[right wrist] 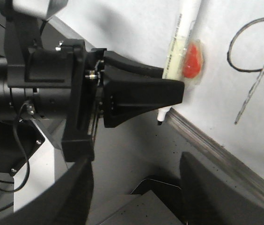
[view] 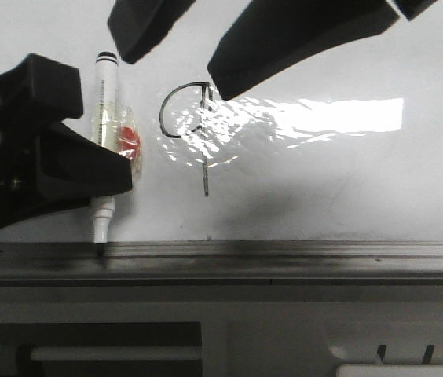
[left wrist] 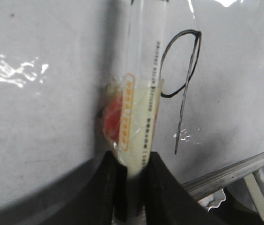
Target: Write number 9 on whiteboard
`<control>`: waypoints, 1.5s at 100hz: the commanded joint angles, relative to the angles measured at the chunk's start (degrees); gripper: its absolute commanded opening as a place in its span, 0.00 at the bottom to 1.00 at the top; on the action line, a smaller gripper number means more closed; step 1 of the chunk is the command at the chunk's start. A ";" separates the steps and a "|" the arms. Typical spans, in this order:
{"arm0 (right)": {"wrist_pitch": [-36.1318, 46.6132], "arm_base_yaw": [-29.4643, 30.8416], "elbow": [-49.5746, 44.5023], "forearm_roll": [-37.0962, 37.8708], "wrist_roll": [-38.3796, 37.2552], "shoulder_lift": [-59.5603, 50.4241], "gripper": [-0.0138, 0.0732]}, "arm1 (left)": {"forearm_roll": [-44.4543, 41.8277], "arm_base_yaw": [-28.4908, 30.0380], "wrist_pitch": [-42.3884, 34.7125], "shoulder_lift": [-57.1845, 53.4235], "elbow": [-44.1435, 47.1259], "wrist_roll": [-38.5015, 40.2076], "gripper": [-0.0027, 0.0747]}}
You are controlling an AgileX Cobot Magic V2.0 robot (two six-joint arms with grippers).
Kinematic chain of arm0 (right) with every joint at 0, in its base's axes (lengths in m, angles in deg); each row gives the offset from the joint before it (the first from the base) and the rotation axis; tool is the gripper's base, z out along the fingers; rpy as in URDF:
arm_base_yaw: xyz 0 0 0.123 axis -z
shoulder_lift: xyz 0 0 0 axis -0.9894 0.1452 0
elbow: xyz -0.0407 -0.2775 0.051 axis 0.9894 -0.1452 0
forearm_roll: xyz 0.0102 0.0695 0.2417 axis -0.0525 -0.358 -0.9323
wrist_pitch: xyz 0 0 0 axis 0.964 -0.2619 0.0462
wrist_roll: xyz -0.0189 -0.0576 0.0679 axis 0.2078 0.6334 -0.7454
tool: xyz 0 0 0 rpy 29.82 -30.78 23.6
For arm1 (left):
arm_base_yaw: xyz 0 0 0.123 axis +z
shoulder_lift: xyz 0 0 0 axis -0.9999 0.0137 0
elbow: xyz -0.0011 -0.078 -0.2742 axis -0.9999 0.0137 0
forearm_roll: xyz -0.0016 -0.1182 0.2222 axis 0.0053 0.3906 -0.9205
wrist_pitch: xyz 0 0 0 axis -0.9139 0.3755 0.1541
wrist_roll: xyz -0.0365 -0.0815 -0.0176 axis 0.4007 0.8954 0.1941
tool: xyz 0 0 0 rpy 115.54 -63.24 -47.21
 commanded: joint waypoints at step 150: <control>2.45 -0.09 1.85 -0.53 0.36 -1.03 0.57 | 8.76 1.70 2.03 -0.90 -1.49 -7.49 0.40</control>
